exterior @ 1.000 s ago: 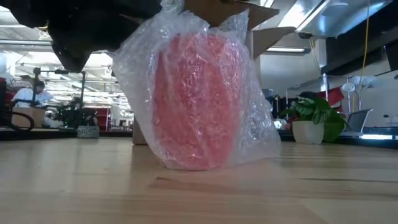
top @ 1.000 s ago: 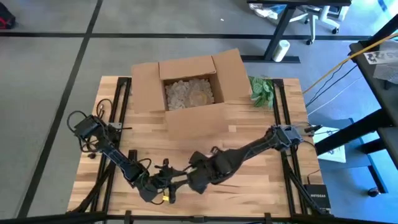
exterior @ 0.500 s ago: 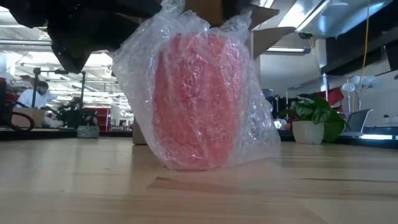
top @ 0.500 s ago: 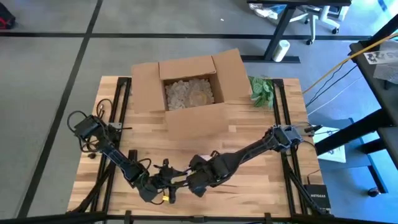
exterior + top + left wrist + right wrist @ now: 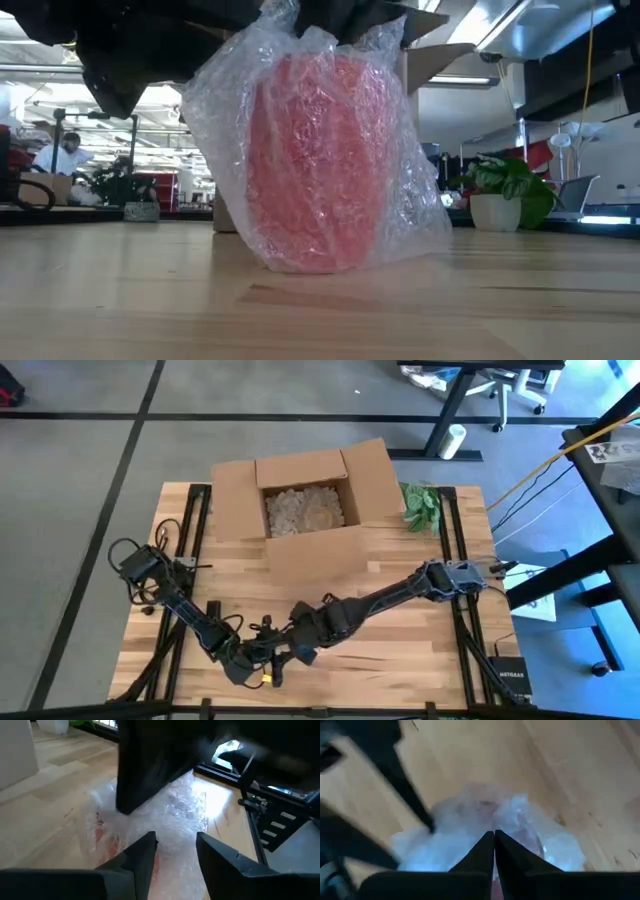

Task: Wrap mug
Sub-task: Wrap the red mug with bubble wrap

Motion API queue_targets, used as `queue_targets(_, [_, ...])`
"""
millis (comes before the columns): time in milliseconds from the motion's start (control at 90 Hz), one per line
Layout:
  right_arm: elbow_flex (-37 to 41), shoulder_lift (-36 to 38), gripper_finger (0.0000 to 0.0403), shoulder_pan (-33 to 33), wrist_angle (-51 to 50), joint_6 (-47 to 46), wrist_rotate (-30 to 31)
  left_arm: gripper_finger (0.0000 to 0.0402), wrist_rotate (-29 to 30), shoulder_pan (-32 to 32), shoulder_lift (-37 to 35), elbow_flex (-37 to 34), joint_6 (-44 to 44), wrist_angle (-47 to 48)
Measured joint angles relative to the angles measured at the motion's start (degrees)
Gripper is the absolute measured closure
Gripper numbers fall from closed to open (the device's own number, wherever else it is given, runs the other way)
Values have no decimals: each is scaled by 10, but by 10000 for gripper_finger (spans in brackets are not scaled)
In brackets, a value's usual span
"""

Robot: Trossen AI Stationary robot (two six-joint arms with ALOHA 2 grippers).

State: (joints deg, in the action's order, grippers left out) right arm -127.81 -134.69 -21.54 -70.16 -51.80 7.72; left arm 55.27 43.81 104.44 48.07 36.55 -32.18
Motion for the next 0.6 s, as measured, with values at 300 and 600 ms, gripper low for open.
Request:
queue_targets(300, [-2,-45,403,2,9,31,-77,273,4,16,-2,-1,-6,-3])
queue_targets(600, [-2,-49,403,1,33,45,-68,273,58,85,-19,-1,21,-4])
